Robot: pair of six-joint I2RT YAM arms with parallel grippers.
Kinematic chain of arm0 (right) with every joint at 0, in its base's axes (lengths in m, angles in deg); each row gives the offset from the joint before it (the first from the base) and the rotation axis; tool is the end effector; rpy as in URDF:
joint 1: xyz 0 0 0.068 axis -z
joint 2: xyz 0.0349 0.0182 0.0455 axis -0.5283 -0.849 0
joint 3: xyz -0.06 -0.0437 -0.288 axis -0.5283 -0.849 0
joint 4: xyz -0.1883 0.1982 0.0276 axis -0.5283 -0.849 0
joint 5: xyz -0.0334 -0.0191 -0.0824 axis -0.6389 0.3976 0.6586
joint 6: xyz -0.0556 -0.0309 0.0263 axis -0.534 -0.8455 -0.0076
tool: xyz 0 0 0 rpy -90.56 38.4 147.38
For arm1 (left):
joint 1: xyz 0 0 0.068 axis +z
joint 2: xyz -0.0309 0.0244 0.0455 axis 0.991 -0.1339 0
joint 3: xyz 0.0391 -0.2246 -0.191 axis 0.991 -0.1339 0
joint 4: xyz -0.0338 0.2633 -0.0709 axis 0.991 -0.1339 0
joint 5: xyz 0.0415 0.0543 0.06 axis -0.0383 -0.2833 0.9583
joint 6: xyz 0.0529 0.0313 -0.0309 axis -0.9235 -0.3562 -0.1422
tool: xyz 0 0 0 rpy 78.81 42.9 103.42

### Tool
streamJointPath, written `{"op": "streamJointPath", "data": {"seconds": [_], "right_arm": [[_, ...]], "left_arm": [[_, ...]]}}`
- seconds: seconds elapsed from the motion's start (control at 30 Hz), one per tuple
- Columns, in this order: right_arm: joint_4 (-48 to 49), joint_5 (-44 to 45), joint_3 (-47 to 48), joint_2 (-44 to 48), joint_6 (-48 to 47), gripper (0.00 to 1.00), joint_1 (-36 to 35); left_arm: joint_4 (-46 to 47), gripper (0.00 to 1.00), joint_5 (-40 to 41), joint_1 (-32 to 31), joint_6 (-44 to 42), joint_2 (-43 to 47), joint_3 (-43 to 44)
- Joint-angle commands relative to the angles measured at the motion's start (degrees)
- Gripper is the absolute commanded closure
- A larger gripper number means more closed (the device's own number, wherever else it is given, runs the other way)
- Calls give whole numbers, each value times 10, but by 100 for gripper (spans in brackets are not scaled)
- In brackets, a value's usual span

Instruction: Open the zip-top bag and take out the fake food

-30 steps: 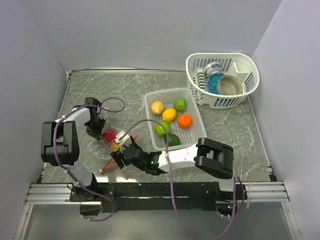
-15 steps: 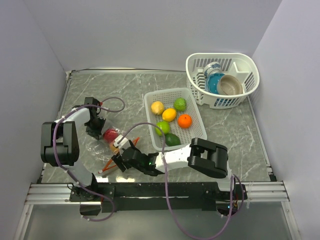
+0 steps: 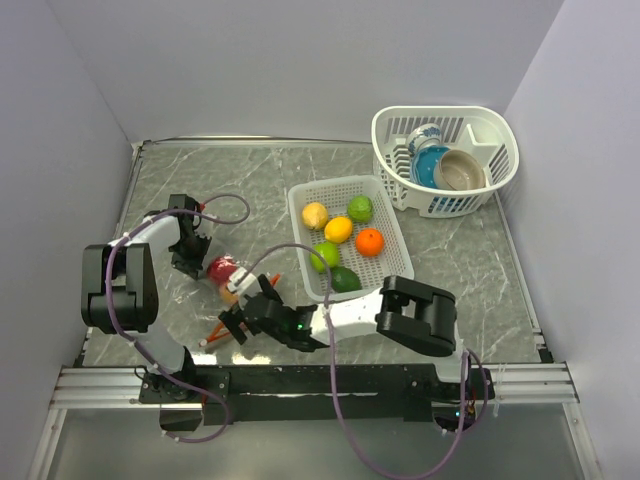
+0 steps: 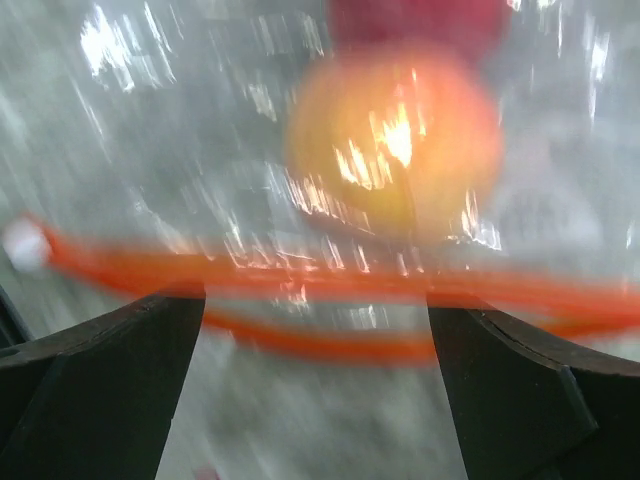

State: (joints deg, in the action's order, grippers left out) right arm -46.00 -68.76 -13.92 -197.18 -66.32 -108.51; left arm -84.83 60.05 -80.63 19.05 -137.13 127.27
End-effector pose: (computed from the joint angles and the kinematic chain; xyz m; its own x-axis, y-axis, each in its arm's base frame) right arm 0.1244 0.4381 0.1603 -0.2993 -0.3296 -0.8954 -0.7908 0.6108 0.0395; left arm 0.3165 0.0091 0.1607 -0.9595 0.1968 -0.2017 0.1918 0.9804 0.0444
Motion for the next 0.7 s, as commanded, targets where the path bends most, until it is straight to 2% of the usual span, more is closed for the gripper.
{"op": "streamJointPath", "data": {"seconds": [0.0,0.33,0.67], "right_arm": [[21,39,94,-30,-25,0,8],[-2,34,167,-103,-24,0,59],[-12,13,202,-133,-22,0,62]], "left_arm": [[-8,99,-1,-3,-9,19,7],[-29,99,-11,-5,-26,36,10],[-40,99,-30,-12,-27,38,13]]}}
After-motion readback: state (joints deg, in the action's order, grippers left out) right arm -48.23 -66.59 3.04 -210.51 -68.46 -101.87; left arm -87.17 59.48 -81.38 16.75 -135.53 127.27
